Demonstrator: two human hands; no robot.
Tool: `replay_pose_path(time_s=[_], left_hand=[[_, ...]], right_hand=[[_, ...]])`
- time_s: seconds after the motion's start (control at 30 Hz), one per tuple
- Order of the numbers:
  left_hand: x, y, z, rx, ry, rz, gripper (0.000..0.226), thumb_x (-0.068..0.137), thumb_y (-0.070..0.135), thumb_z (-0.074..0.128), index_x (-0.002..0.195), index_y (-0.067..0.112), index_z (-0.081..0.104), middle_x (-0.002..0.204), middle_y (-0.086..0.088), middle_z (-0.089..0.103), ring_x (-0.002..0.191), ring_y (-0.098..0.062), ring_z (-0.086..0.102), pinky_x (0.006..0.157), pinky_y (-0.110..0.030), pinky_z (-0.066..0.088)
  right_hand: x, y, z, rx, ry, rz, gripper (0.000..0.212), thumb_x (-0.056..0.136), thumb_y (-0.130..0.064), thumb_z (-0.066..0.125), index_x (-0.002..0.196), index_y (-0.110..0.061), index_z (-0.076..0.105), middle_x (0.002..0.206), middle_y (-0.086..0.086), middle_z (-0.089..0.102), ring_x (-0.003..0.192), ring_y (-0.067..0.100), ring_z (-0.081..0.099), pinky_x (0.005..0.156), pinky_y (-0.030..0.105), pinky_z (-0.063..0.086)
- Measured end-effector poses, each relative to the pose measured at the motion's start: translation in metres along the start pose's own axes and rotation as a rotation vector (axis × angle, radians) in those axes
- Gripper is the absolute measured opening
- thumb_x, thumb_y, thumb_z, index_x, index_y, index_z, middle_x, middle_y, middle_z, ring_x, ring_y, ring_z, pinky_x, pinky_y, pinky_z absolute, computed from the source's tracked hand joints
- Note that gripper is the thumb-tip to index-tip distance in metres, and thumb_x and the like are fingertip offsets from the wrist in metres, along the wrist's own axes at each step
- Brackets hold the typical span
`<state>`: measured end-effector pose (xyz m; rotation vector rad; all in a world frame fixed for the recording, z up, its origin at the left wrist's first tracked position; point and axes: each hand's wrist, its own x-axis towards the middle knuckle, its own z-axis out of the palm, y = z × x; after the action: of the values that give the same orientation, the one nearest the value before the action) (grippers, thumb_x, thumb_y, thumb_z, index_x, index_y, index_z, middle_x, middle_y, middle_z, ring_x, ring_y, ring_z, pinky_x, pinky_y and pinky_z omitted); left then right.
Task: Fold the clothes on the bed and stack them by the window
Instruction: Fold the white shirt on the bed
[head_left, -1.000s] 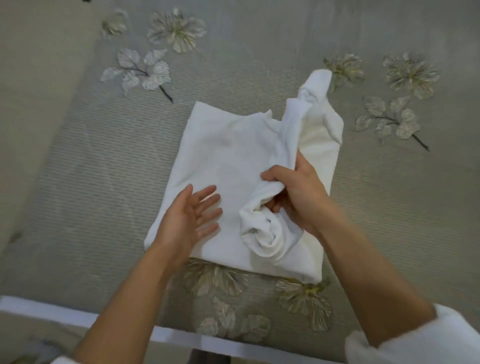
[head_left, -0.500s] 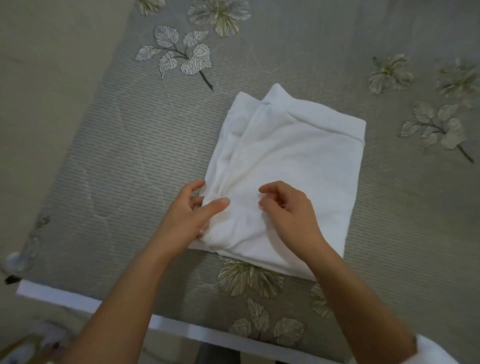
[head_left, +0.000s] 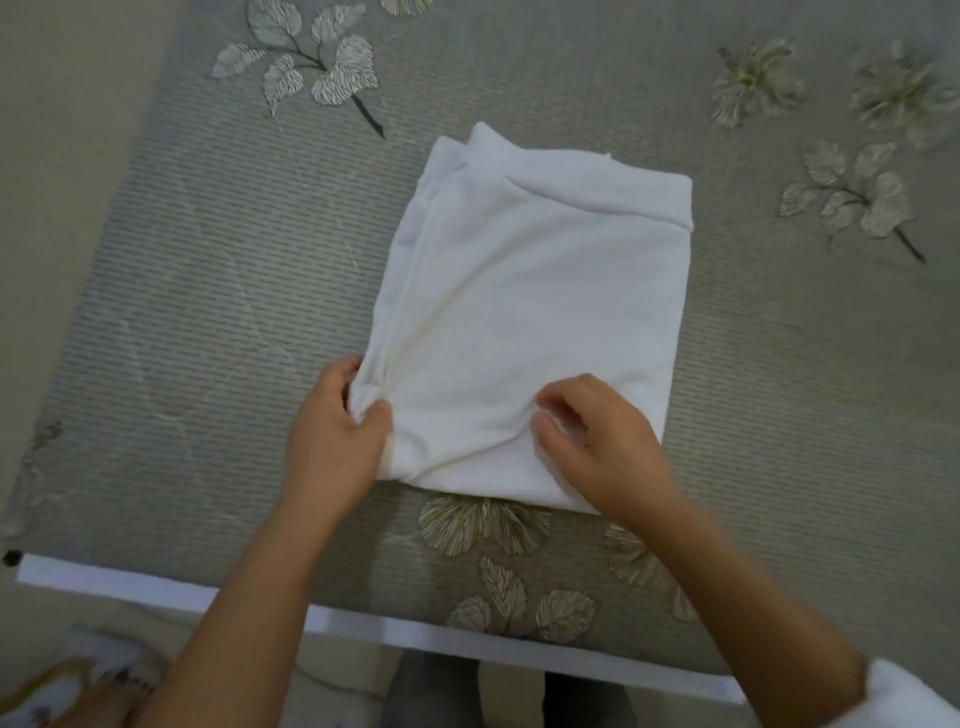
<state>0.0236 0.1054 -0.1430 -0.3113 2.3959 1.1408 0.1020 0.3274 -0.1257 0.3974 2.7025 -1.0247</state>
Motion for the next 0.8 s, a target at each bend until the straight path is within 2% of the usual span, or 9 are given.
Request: replay_pose_path(time_s=[0.1, 0.17, 0.23, 0.27, 0.4, 0.5, 0.57, 0.67, 0.8], left_hand=[[0.001, 0.011, 0.009, 0.281, 0.135, 0.321, 0.061, 0.085, 0.038, 0.053, 0.14, 0.016, 0.038, 0.129, -0.015, 0.046, 0.117, -0.028, 0.039, 0.099, -0.035, 0.029], [0.004, 0.017, 0.019, 0.391, 0.098, 0.394, 0.065, 0.088, 0.048, 0.052, 0.143, 0.019, 0.033, 0.136, -0.016, 0.038, 0.121, -0.03, 0.034, 0.099, -0.04, 0.03], [0.011, 0.019, 0.028, 0.499, 0.042, 0.334, 0.067, 0.09, 0.048, 0.052, 0.147, 0.025, 0.025, 0.143, -0.018, 0.03, 0.126, -0.035, 0.03, 0.101, -0.049, 0.031], [0.015, 0.017, 0.031, 0.533, 0.042, 0.297, 0.067, 0.091, 0.046, 0.051, 0.149, 0.027, 0.022, 0.144, -0.019, 0.028, 0.127, -0.036, 0.03, 0.102, -0.051, 0.031], [0.029, 0.011, 0.027, 0.407, 0.144, 0.201, 0.065, 0.095, 0.039, 0.049, 0.149, 0.014, 0.023, 0.133, -0.026, 0.038, 0.118, -0.04, 0.04, 0.099, -0.048, 0.033], [0.033, 0.006, 0.025, 0.384, 0.09, 0.121, 0.056, 0.096, 0.045, 0.04, 0.14, 0.011, 0.033, 0.124, -0.023, 0.052, 0.108, -0.039, 0.053, 0.088, -0.045, 0.042], [0.031, 0.006, 0.025, 0.376, 0.063, 0.108, 0.053, 0.097, 0.047, 0.037, 0.136, 0.009, 0.038, 0.116, -0.023, 0.059, 0.103, -0.04, 0.057, 0.084, -0.043, 0.044], [0.028, 0.009, 0.025, 0.325, 0.059, 0.073, 0.047, 0.099, 0.044, 0.037, 0.124, 0.005, 0.047, 0.108, -0.022, 0.062, 0.099, -0.039, 0.058, 0.081, -0.04, 0.043], [0.002, 0.0, 0.018, 0.123, -0.061, -0.015, 0.032, 0.095, 0.035, 0.048, 0.084, 0.007, 0.058, 0.082, -0.008, 0.065, 0.076, -0.026, 0.059, 0.063, -0.032, 0.041]], right_hand=[[0.006, 0.012, 0.001, -0.169, 0.178, -0.017, 0.055, 0.083, -0.037, 0.068, 0.129, -0.013, 0.052, 0.126, 0.006, 0.053, 0.116, 0.022, 0.046, 0.095, 0.038, 0.04], [0.004, 0.018, 0.009, -0.34, 0.002, -0.009, 0.086, 0.08, -0.059, 0.059, 0.15, -0.024, 0.022, 0.156, 0.009, 0.02, 0.143, 0.023, 0.014, 0.113, 0.045, 0.015], [-0.004, 0.022, 0.023, -0.473, -0.177, -0.069, 0.093, 0.081, -0.072, 0.043, 0.15, -0.039, -0.009, 0.159, 0.005, -0.021, 0.145, 0.02, -0.022, 0.117, 0.048, -0.006], [-0.008, 0.025, 0.028, -0.515, -0.21, -0.131, 0.088, 0.082, -0.073, 0.037, 0.147, -0.044, -0.014, 0.157, 0.006, -0.028, 0.143, 0.022, -0.027, 0.117, 0.051, -0.007], [-0.011, 0.042, 0.019, -0.556, -0.133, -0.352, 0.068, 0.088, -0.067, 0.033, 0.148, -0.046, 0.011, 0.161, 0.002, -0.001, 0.148, 0.027, 0.002, 0.116, 0.051, 0.003], [-0.014, 0.057, 0.002, -0.266, 0.145, 0.129, 0.074, 0.087, -0.062, 0.047, 0.149, -0.035, 0.016, 0.153, -0.001, 0.016, 0.139, 0.021, 0.019, 0.112, 0.045, 0.017], [-0.018, 0.066, -0.005, 0.094, 0.256, 0.461, 0.076, 0.08, -0.055, 0.064, 0.14, -0.024, 0.029, 0.139, 0.005, 0.037, 0.122, 0.018, 0.044, 0.102, 0.041, 0.041], [-0.023, 0.071, -0.015, 0.461, 0.009, 0.618, 0.058, 0.074, -0.041, 0.075, 0.122, -0.025, 0.045, 0.113, -0.005, 0.063, 0.091, 0.006, 0.063, 0.069, 0.027, 0.054], [0.004, 0.077, -0.051, 0.229, -0.184, 0.514, 0.054, 0.062, -0.028, 0.074, 0.112, -0.018, 0.054, 0.098, -0.004, 0.064, 0.087, 0.016, 0.062, 0.066, 0.031, 0.049]])
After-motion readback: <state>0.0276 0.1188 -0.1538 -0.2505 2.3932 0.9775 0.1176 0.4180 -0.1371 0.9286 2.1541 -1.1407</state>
